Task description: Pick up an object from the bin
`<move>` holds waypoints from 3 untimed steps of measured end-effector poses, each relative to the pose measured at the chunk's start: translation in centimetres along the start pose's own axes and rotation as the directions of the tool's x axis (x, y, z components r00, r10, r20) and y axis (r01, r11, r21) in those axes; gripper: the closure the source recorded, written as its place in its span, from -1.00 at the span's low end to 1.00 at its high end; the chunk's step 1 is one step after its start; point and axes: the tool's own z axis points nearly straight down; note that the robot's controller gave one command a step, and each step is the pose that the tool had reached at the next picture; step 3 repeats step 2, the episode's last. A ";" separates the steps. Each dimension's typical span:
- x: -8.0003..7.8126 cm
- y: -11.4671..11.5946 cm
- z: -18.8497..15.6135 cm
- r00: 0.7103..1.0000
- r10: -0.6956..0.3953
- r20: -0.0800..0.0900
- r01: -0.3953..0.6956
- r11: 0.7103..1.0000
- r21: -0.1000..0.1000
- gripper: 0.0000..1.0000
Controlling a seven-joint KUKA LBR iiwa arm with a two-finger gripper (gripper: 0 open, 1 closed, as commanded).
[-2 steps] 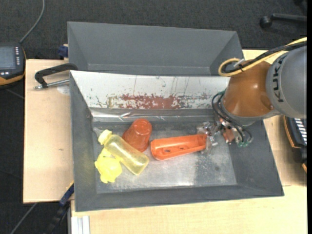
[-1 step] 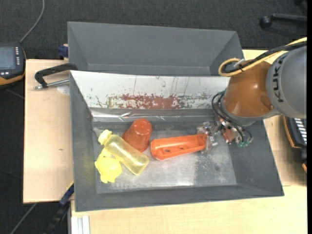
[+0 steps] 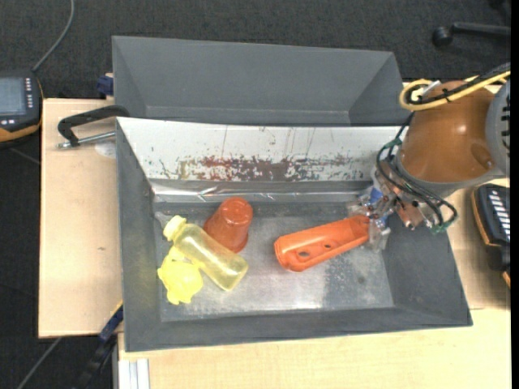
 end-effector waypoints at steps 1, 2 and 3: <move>0.0 0.0 0.0 1.000 -0.001 0.000 0.001 1.000 0.000 1.00; -1.4 1.1 -10.2 1.000 0.003 0.006 -0.003 1.000 0.002 1.00; -1.4 1.1 -10.2 1.000 0.003 0.006 -0.003 1.000 0.002 1.00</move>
Offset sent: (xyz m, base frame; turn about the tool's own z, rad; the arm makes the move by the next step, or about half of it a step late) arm 0.0053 0.0150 0.1015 0.0021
